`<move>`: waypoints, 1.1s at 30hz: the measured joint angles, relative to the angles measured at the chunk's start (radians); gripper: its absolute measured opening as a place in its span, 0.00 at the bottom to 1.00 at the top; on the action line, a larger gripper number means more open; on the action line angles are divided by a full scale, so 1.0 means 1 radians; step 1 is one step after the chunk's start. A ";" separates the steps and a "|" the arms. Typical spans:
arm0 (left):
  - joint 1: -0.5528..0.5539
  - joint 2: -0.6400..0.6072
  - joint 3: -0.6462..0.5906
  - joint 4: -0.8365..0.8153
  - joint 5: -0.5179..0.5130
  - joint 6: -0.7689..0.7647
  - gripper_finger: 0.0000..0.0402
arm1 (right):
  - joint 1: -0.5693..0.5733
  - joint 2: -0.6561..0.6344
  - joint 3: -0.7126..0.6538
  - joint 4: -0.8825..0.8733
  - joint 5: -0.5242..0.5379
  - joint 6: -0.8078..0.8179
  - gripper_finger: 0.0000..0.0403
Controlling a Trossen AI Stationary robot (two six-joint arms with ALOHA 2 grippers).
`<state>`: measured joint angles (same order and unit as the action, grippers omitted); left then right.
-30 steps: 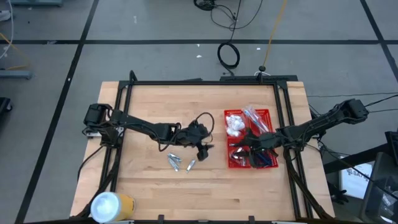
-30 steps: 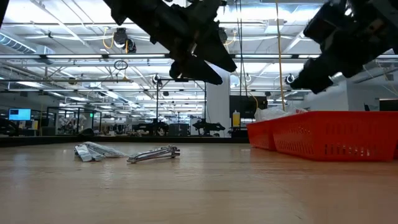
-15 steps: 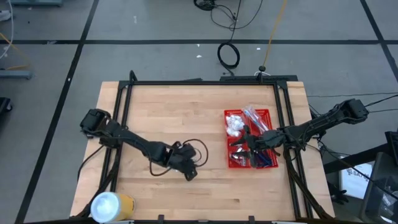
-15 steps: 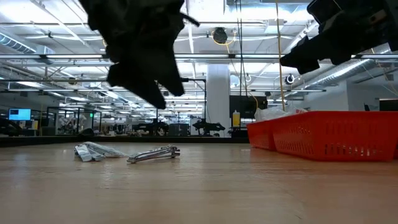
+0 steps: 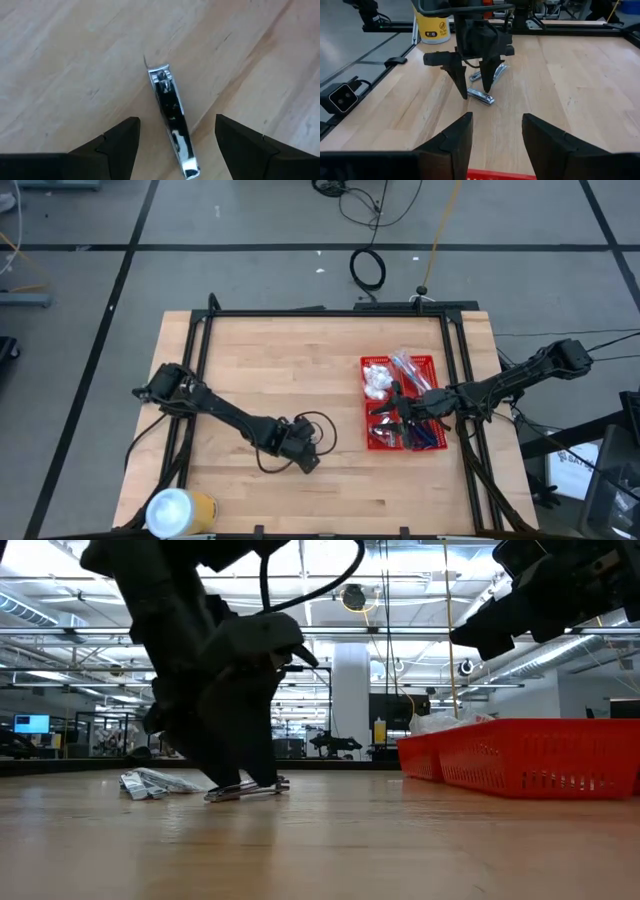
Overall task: Pick & Place Travel size toiletries
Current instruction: Put the nail cutter into the bottom left red bin
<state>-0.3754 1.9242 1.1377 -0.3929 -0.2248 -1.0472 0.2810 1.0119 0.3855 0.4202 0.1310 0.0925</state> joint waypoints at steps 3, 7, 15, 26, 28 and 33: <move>0.000 0.014 0.003 -0.009 0.013 -0.025 0.64 | 0.000 0.000 0.000 0.000 0.000 0.000 0.39; 0.000 0.027 0.005 -0.049 0.048 -0.062 0.64 | 0.000 0.000 0.000 0.000 0.000 -0.002 0.38; 0.000 0.027 0.005 -0.168 0.072 -0.120 0.50 | 0.000 0.000 0.000 -0.005 0.003 -0.007 0.37; 0.034 0.033 -0.001 -0.116 -0.025 -0.018 0.05 | 0.000 0.000 0.000 -0.007 0.003 -0.013 0.36; 0.038 0.033 -0.001 -0.113 -0.047 0.011 0.03 | 0.000 0.000 0.000 -0.007 0.003 -0.019 0.36; 0.057 0.033 -0.002 -0.103 -0.116 0.071 0.08 | 0.000 0.000 0.000 -0.007 0.005 -0.026 0.35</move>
<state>-0.3183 1.9575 1.1358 -0.4958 -0.3405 -0.9762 0.2810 1.0118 0.3855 0.4133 0.1365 0.0662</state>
